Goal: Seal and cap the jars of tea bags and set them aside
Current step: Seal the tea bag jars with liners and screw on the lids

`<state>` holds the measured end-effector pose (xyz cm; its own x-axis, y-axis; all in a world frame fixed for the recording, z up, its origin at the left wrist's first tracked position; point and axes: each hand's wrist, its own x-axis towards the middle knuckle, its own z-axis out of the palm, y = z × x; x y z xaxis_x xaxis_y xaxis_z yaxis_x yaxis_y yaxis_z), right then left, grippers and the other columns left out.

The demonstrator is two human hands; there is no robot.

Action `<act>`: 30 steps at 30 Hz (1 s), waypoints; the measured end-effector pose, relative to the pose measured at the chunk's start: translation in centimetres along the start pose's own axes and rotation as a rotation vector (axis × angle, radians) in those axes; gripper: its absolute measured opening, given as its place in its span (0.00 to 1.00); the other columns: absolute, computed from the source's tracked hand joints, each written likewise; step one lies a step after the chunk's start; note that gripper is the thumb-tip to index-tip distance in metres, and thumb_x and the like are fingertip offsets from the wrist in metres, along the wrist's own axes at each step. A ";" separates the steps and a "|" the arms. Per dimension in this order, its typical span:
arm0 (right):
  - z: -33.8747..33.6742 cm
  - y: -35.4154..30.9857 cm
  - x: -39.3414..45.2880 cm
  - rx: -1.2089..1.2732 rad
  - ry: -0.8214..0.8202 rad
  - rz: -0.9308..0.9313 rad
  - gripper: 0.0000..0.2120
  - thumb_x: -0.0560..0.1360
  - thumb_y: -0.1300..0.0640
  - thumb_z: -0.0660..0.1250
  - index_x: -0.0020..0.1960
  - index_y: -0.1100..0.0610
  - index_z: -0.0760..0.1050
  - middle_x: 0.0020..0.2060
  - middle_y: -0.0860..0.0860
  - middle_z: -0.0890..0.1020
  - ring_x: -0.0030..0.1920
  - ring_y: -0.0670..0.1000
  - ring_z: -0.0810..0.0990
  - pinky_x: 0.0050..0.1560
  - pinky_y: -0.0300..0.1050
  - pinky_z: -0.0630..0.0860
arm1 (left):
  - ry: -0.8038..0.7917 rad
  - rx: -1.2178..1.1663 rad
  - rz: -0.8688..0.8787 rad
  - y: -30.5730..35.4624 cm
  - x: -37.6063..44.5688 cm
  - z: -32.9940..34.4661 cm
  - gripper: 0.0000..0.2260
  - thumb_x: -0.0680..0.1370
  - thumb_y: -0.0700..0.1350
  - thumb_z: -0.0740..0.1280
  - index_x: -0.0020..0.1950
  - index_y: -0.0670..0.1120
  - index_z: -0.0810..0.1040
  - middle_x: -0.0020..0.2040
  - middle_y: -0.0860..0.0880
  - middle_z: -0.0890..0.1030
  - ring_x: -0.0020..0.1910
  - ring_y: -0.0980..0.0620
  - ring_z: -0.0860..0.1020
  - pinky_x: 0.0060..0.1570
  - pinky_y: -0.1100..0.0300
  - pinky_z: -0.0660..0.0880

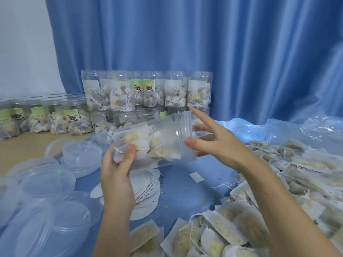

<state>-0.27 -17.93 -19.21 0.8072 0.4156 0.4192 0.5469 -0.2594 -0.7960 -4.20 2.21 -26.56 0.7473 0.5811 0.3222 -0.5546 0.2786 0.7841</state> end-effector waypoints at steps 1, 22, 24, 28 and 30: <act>-0.2 0.1 -0.1 0.001 -0.023 -0.007 0.37 0.59 0.42 0.74 0.64 0.25 0.62 0.61 0.46 0.73 0.53 0.46 0.80 0.54 0.48 0.79 | -0.003 0.008 0.009 0.0 0.1 -0.3 0.23 0.64 0.52 0.73 0.58 0.51 0.78 0.50 0.55 0.82 0.50 0.58 0.80 0.55 0.62 0.72; -0.4 0.1 0.1 -0.029 -0.001 0.038 0.39 0.52 0.26 0.71 0.61 0.32 0.69 0.49 0.48 0.81 0.43 0.46 0.83 0.37 0.44 0.82 | -0.069 -0.084 -0.025 0.0 0.3 -0.9 0.29 0.67 0.48 0.70 0.67 0.42 0.71 0.52 0.52 0.82 0.48 0.56 0.80 0.55 0.60 0.73; -0.2 0.2 0.2 -0.058 -0.005 0.042 0.40 0.51 0.24 0.69 0.62 0.32 0.69 0.48 0.47 0.82 0.40 0.45 0.83 0.37 0.45 0.82 | -0.089 -0.079 -0.017 0.1 0.3 -1.1 0.27 0.67 0.48 0.70 0.64 0.42 0.73 0.49 0.52 0.82 0.48 0.54 0.80 0.59 0.55 0.71; -0.4 0.3 0.0 -0.064 -0.109 -0.064 0.38 0.53 0.35 0.76 0.60 0.26 0.67 0.59 0.40 0.76 0.56 0.41 0.78 0.57 0.50 0.78 | -0.060 -0.101 -0.030 -0.1 0.5 -1.5 0.29 0.65 0.48 0.71 0.65 0.44 0.73 0.53 0.50 0.82 0.50 0.53 0.80 0.62 0.51 0.68; -0.8 0.0 -0.3 -0.134 -0.215 -0.178 0.40 0.58 0.48 0.80 0.65 0.29 0.65 0.66 0.35 0.70 0.66 0.37 0.68 0.64 0.48 0.73 | -0.054 -0.099 -0.035 -0.2 0.4 -1.4 0.28 0.66 0.48 0.70 0.65 0.43 0.73 0.50 0.52 0.83 0.49 0.55 0.81 0.60 0.54 0.70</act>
<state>-0.34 -18.74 -19.03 0.6380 0.6363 0.4337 0.7118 -0.2725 -0.6474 -4.29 3.45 -27.28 0.7841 0.5285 0.3255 -0.5591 0.3738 0.7401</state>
